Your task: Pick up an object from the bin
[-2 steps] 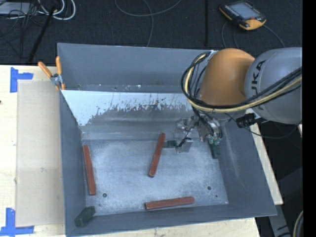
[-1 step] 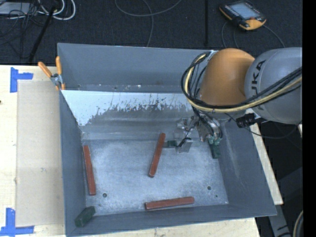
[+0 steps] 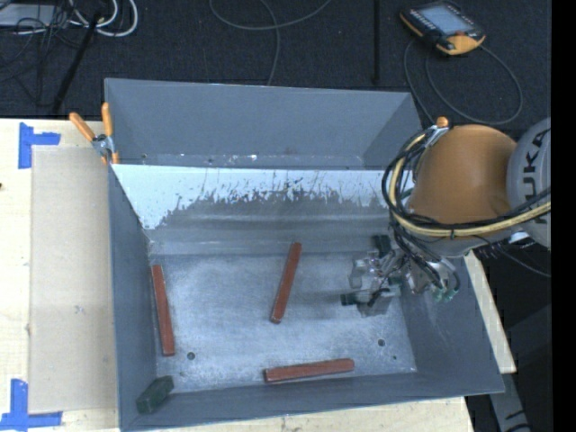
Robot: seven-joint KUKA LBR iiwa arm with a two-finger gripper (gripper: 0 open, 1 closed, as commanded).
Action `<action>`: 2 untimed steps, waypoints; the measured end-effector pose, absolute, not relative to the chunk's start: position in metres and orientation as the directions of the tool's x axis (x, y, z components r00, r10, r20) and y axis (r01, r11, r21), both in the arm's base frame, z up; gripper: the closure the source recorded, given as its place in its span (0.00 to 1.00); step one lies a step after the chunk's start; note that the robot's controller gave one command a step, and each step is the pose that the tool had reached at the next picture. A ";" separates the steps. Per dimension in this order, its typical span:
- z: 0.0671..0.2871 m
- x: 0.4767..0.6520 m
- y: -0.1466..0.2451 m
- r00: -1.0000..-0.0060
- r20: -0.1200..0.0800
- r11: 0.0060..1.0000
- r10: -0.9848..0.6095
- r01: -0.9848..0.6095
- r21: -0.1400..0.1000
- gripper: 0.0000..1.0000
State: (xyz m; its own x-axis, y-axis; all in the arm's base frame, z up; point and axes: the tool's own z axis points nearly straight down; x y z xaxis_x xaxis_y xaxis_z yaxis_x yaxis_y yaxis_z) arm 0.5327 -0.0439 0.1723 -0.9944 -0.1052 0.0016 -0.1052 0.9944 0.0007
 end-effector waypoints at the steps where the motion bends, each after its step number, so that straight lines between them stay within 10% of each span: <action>1: 0.172 0.533 -0.044 -0.994 0.002 0.994 -0.105 -0.105 0.001 1.00; 2: 0.173 0.532 -0.045 -0.995 0.002 0.995 -0.103 -0.103 0.001 1.00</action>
Offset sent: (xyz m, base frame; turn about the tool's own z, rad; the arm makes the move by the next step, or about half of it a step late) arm -0.0032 -0.0395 0.0602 0.0502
